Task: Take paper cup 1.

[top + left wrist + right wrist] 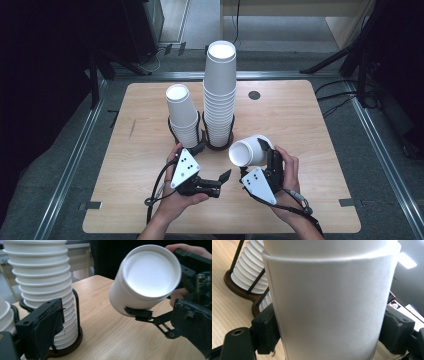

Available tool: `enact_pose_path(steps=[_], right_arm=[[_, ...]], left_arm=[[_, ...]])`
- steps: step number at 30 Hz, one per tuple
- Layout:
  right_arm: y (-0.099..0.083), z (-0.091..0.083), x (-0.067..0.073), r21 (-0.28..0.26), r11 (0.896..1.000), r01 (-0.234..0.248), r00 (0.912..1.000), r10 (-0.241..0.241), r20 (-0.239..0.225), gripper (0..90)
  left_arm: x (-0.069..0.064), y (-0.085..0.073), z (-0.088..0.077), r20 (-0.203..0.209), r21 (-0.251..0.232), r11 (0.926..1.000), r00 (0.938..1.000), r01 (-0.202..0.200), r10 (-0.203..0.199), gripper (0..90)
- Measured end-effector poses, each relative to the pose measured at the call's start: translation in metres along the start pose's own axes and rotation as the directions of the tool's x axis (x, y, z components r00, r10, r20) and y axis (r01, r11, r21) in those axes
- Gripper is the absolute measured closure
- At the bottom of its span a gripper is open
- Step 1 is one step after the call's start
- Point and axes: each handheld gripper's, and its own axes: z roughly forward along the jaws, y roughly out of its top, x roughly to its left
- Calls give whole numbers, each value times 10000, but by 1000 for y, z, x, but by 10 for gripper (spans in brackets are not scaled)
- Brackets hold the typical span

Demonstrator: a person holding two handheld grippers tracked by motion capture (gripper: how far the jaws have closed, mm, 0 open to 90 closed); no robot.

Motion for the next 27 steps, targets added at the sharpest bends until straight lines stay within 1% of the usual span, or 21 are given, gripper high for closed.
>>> enact_pose_path(steps=[5, 9, 10, 12, 17, 20, 21, 25, 27], right_arm=[[0, 0, 6, -99, 9996, 249, 9995, -251, -179, 167], [2, -1, 8, -219, 9993, 292, 9992, -298, -279, 167], [3, -1, 8, -258, 9992, 318, 9990, -326, -302, 167], [3, -2, 9, -353, 9988, 333, 9988, -346, -360, 166], [4, -3, 12, -567, 9974, 451, 9974, -482, -544, 166], [4, -3, 14, -639, 9968, 481, 9967, -521, -625, 166], [4, -4, 16, -768, 9954, 569, 9955, -624, -714, 166], [5, -5, 18, -984, 9936, 563, 9939, -651, -892, 166], [6, -6, 18, -1067, 9926, 582, 9932, -683, -941, 165]], left_arm=[[-5, -1, 3, 222, 196, 9995, 9995, -229, 224, 0], [-9, -2, 6, 364, 376, 9982, 9983, -470, 456, 0], [-10, -2, 7, 402, 393, 9980, 9981, -485, 469, 0], [-12, -2, 8, 359, 410, 9980, 9982, -486, 471, 43], [-15, -3, 10, 588, 471, 9968, 9964, -645, 617, 49], [-16, -3, 11, 597, 470, 9967, 9962, -656, 628, 56], [-17, -3, 11, 632, 478, 9963, 9956, -716, 685, 60], [-19, -4, 11, 719, 536, 9950, 9942, -841, 802, 66], [-19, -3, 11, 698, 493, 9951, 9941, -860, 824, 97]])
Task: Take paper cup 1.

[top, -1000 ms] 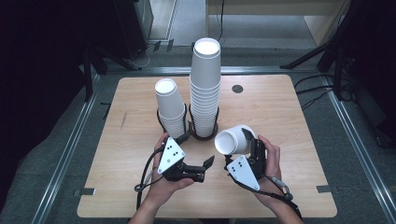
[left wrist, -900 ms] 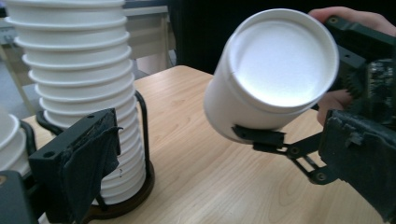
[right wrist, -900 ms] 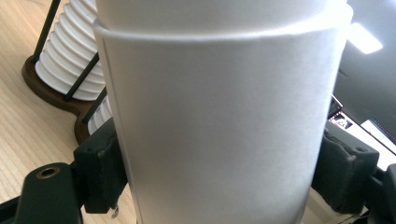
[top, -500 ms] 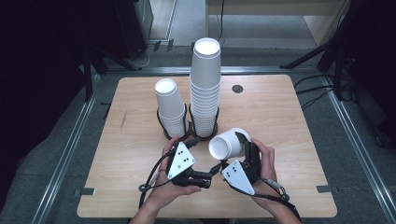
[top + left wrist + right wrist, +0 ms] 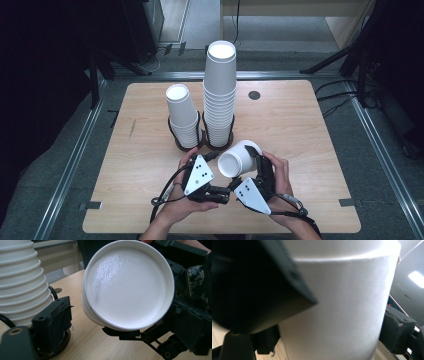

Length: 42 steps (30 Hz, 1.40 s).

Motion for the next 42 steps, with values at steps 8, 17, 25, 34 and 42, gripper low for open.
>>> enact_pose_path(steps=[8, 17, 25, 34, 42], right_arm=[[1, -1, 2, -293, 9995, -100, 9996, 93, -251, 165], [3, -4, 5, -634, 9980, -80, 9986, 46, -526, 163], [1, -4, 3, -681, 9975, -190, 9975, 143, -686, 162], [1, -4, 5, -671, 9977, -70, 9980, 28, -637, 158], [1, -3, 4, -583, 9974, -431, 9965, 387, -745, 99]], left_arm=[[-2, 2, -1, 17, 38, 10000, 10000, -73, 73, 135], [-3, 2, 1, 94, 137, 9999, 9999, -92, 91, 152], [-2, 2, -1, 53, 44, 9997, 9997, -256, 256, 204], [-2, 2, -1, 100, 176, 9996, 9997, -226, 224, 221], [2, 1, -3, 163, 179, 9998, 9998, -83, 80, 239]])
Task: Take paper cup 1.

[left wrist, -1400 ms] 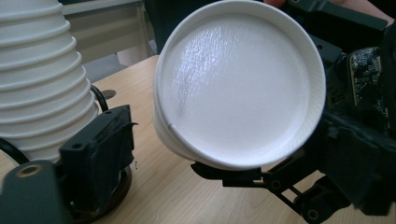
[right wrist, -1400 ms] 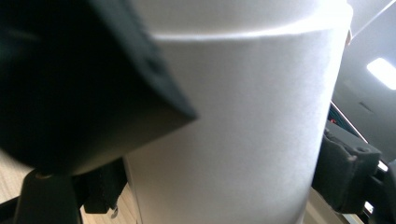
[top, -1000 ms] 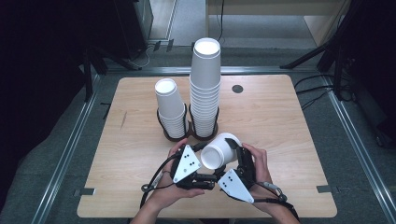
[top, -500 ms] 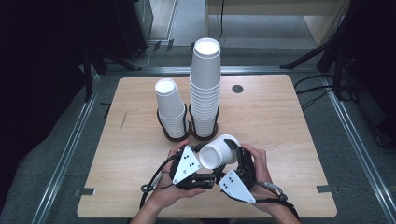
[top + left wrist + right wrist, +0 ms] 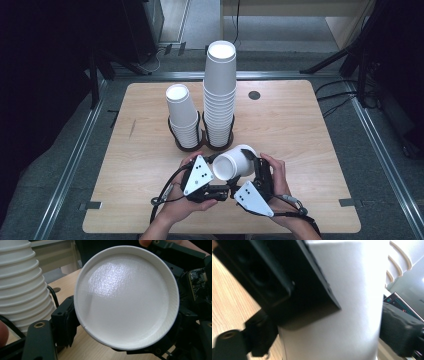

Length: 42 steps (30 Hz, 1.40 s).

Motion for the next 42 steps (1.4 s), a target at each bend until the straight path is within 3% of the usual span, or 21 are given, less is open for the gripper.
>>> enact_pose_path(steps=[5, 13, 14, 17, 21, 23, 24, 25, 26, 28, 29, 30, 31, 35, 37, 38, 39, 40, 41, 42], right_arm=[[0, -1, -3, 174, 9996, -240, 9997, 240, 18, 56], [1, -7, -11, 191, 9981, -579, 9982, 576, 146, 34], [1, -9, -13, 210, 9973, -702, 9974, 699, 168, 34], [0, -13, -17, 202, 9945, -1029, 9946, 1025, 176, 34], [-2, -19, -23, 131, 9833, -1814, 9834, 1812, 128, 34], [-2, -21, -24, 114, 9740, -2262, 9741, 2260, 111, 34], [-3, -22, -26, 116, 9648, -2629, 9648, 2628, 91, 34], [-3, -22, -26, 116, 9648, -2629, 9648, 2628, 91, 34], [-4, -24, -28, 58, 9448, -3275, 9448, 3275, 10, 37], [-4, -25, -31, -55, 9206, -3904, 9206, 3903, -65, 52], [-4, -25, -32, -82, 8998, -4363, 8998, 4363, -22, 58], [-4, -25, -33, -95, 8878, -4602, 8878, 4602, -25, 59], [-4, -26, -35, -113, 8689, -4948, 8690, 4948, -57, 63], [-1, -29, -40, -291, 7741, -6324, 7746, 6313, -378, 69], [1, -31, -41, -315, 7092, -7043, 7096, 7022, -585, 85], [3, -32, -42, -220, 6756, -7370, 6753, 7345, -673, 87], [4, -33, -44, -31, 6325, -7745, 6310, 7722, -743, 103], [5, -34, -45, 50, 6105, -7920, 6087, 7903, -706, 118], [5, -34, -46, 236, 5662, -8239, 5639, 8233, -650, 126], [5, -34, -48, 295, 5354, -8441, 5327, 8435, -687, 130]], left_arm=[[8, -2, -2, -71, -225, 9987, 9989, 452, -453, 242], [17, -7, -4, -420, -658, 9943, 9953, 838, -867, 242], [19, -9, -5, -659, -956, 9916, 9935, 868, -933, 241], [22, -11, -6, -725, -1400, 9849, 9910, 1018, -1127, 241], [25, -13, -7, -878, -1684, 9779, 9862, 1241, -1402, 239], [30, -17, -8, -922, -2131, 9643, 9794, 1570, -1799, 238], [31, -18, -7, -918, -2188, 9618, 9778, 1646, -1882, 238], [31, -18, -7, -918, -2188, 9618, 9778, 1646, -1882, 238], [32, -20, -7, -837, -2324, 9575, 9772, 1711, -1949, 238], [32, -21, -6, -872, -2379, 9568, 9775, 1669, -1922, 238], [31, -21, -6, -865, -2398, 9563, 9775, 1670, -1924, 238], [31, -21, -5, -871, -2422, 9559, 9775, 1662, -1920, 238], [30, -21, -5, -932, -2438, 9567, 9780, 1591, -1864, 238], [28, -22, -4, -957, -2551, 9552, 9791, 1502, -1795, 238], [28, -22, -5, -983, -2575, 9554, 9797, 1444, -1746, 238], [27, -22, -5, -943, -2695, 9518, 9796, 1464, -1774, 238], [27, -22, -5, -953, -2816, 9479, 9787, 1487, -1818, 238], [27, -22, -5, -953, -2816, 9479, 9787, 1487, -1818, 238], [26, -23, -5, -963, -3069, 9418, 9800, 1373, -1742, 237], [26, -23, -5, -1003, -3112, 9413, 9804, 1309, -1695, 237]])
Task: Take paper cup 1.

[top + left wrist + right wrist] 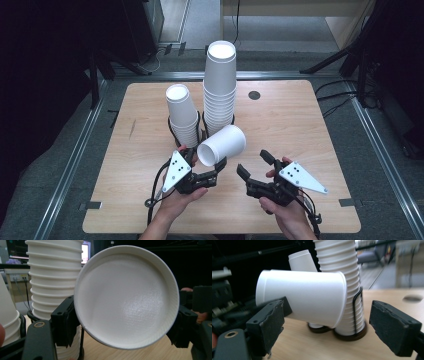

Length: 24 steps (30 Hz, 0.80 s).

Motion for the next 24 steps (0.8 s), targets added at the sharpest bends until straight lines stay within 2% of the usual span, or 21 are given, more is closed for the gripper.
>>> enact_pose_path(steps=[1, 2, 5, 8, 9, 10, 11, 12, 13, 14, 15, 16, 17, 18, 19, 20, 21, 22, 24], right_arm=[[1, 0, -1, 119, 9982, -586, 9982, 587, -95, 134], [2, -1, -3, 231, 9915, -1282, 9916, 1285, -158, 134], [4, -1, -6, 410, 9720, -2316, 9727, 2320, -45, 111], [4, 0, -9, 700, 9279, -3663, 9299, 3677, -82, 52], [3, 0, -10, 802, 9044, -4192, 9066, 4216, -158, 33], [3, 0, -10, 802, 9044, -4192, 9066, 4216, -158, 33], [0, 1, -11, 1083, 8611, -4968, 8646, 5019, -246, 4], [0, 2, -11, 1171, 8464, -5196, 8503, 5256, -266, 0], [-2, 2, -12, 1286, 8224, -5542, 8267, 5619, -305, 0], [-3, 3, -13, 1306, 8100, -5717, 8147, 5792, -266, 0], [-5, 3, -13, 1361, 7820, -6082, 7879, 6156, -159, 0], [-6, 3, -14, 1430, 7623, -6312, 7695, 6386, -77, 0], [-7, 4, -14, 1529, 7317, -6643, 7398, 6728, -53, 0], [-9, 5, -16, 1687, 6912, -7027, 6994, 7146, -144, 0], [-10, 6, -16, 1754, 6657, -7253, 6731, 7392, -223, 0], [-12, 6, -17, 1795, 6253, -7594, 6324, 7744, -221, 0], [-13, 7, -18, 1820, 6029, -7768, 6080, 7933, -325, 0], [-14, 7, -19, 1871, 5717, -7988, 5756, 8168, -387, 0], [-14, 9, -22, 1807, 5290, -8291, 5291, 8470, -518, 0]], left_arm=[[0, 0, 0, 0, 0, 10000, 10000, 0, 0, 237], [-1, -2, 1, -47, -20, 10000, 10000, -75, 75, 237], [-3, -3, 2, -64, -36, 9999, 9999, -111, 111, 237], [-7, -7, 5, -43, -92, 9998, 9999, -155, 155, 237], [-8, -7, 5, -35, -122, 9998, 9999, -154, 154, 236], [-8, -7, 5, -35, -122, 9998, 9999, -154, 154, 236], [-9, -9, 5, -129, -205, 9995, 9996, -243, 241, 236], [-9, -9, 5, -126, -284, 9994, 9997, -212, 208, 236], [-9, -10, 5, -111, -327, 9993, 9998, -182, 179, 237], [-10, -10, 5, -131, -355, 9993, 9998, -144, 140, 236], [-10, -11, 5, -131, -381, 9992, 9998, -133, 128, 236], [-10, -11, 5, -131, -399, 9992, 9999, -100, 95, 236], [-11, -12, 5, -136, -407, 9991, 9999, -108, 103, 236], [-11, -13, 5, -158, -424, 9990, 9998, -104, 97, 236], [-12, -14, 5, -150, -418, 9991, 9998, -123, 117, 236], [-13, -15, 6, -151, -449, 9989, 9998, -102, 95, 236], [-13, -15, 6, -142, -416, 9991, 9998, -130, 124, 236], [-13, -15, 6, -142, -416, 9991, 9998, -130, 124, 236], [-15, -17, 7, -117, -461, 9989, 9999, -67, 62, 236]])
